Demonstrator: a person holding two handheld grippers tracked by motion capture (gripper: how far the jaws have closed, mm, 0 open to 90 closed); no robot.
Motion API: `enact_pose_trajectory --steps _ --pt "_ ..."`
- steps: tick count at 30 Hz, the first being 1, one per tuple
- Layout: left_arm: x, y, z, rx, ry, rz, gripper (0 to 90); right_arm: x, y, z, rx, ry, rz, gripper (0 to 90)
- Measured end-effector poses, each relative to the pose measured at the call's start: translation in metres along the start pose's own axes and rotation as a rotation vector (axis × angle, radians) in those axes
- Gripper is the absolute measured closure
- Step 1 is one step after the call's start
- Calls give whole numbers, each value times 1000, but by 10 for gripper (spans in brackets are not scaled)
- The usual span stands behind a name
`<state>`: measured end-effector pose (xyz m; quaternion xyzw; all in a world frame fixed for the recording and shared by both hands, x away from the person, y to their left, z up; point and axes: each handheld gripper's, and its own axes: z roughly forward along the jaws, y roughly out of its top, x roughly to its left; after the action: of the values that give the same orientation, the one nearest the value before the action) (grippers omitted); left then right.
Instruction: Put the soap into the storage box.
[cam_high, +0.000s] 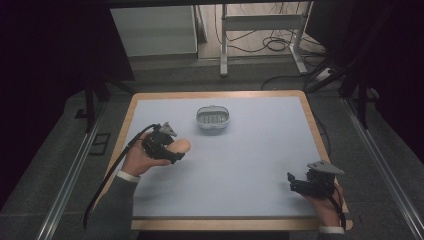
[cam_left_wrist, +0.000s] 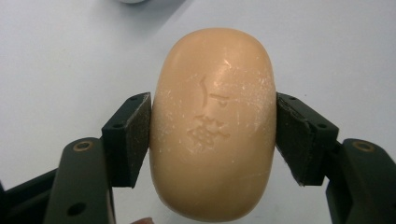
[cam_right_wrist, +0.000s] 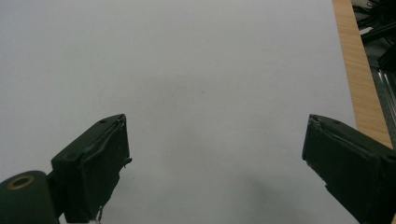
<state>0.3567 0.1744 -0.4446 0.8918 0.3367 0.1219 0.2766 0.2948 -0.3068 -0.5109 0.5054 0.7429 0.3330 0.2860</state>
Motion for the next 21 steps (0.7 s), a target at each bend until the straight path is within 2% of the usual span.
enact_pose_trajectory --steps 6,10,13,17,21 --pt "1 5 0 5 1 6 325 0 0 0 -1 0 2 72" --pt "1 8 2 20 32 13 326 0 0 0 -1 0 2 72" --pt "1 12 2 13 10 17 326 0 0 -1 -2 -1 3 72" --pt "0 18 5 17 21 24 326 0 0 0 -1 -1 2 72" --pt "0 23 7 19 13 29 326 0 0 -1 -5 4 -6 72"
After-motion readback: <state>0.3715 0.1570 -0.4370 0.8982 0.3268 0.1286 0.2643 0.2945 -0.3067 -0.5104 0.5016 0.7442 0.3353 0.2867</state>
